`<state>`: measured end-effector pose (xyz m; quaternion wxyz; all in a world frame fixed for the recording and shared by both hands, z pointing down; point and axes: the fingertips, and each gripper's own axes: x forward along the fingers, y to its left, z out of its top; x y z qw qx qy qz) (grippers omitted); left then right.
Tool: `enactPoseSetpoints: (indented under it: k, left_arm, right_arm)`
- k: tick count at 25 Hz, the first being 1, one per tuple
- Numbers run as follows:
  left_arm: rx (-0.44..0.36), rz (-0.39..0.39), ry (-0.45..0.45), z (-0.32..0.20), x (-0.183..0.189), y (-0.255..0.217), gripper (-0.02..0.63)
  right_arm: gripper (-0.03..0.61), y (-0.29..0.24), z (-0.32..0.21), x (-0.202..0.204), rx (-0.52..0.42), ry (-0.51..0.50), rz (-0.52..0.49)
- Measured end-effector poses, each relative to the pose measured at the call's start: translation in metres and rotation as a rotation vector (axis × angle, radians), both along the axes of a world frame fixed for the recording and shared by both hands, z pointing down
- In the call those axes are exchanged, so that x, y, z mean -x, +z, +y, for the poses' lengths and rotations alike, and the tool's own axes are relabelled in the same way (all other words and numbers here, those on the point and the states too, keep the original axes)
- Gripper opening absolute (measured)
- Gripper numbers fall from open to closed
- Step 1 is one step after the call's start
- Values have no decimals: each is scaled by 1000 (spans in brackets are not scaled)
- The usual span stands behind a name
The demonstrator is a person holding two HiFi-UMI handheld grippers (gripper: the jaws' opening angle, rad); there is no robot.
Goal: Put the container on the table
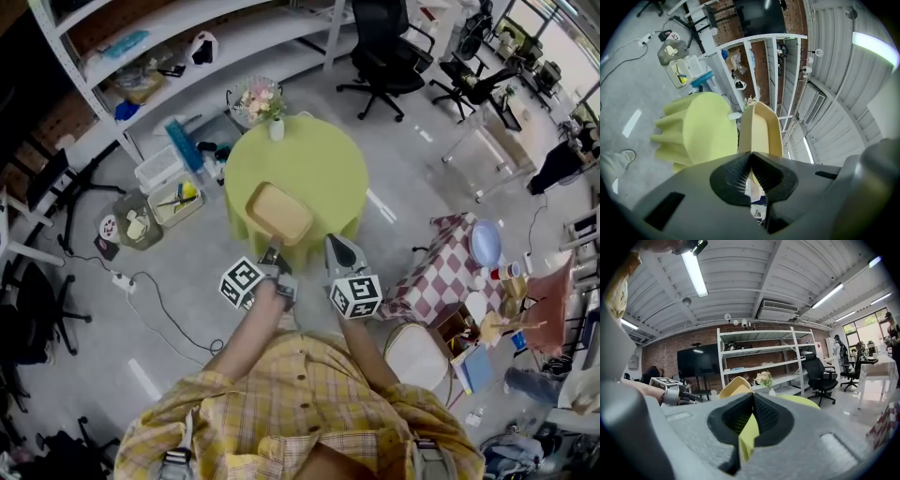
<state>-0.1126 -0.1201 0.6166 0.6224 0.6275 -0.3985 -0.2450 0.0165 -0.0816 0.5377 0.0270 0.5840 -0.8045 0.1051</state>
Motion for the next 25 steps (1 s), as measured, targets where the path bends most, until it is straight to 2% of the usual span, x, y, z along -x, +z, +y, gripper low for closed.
enactPoseSetpoints:
  k: [14, 25]
  left_arm:
    - [31, -13, 16, -40, -24, 17, 18]
    - [38, -13, -40, -96, -65, 15, 18]
  right_arm:
    - [-2, 4, -47, -16, 4, -4, -9]
    - [-2, 3, -116, -58, 1, -72, -6]
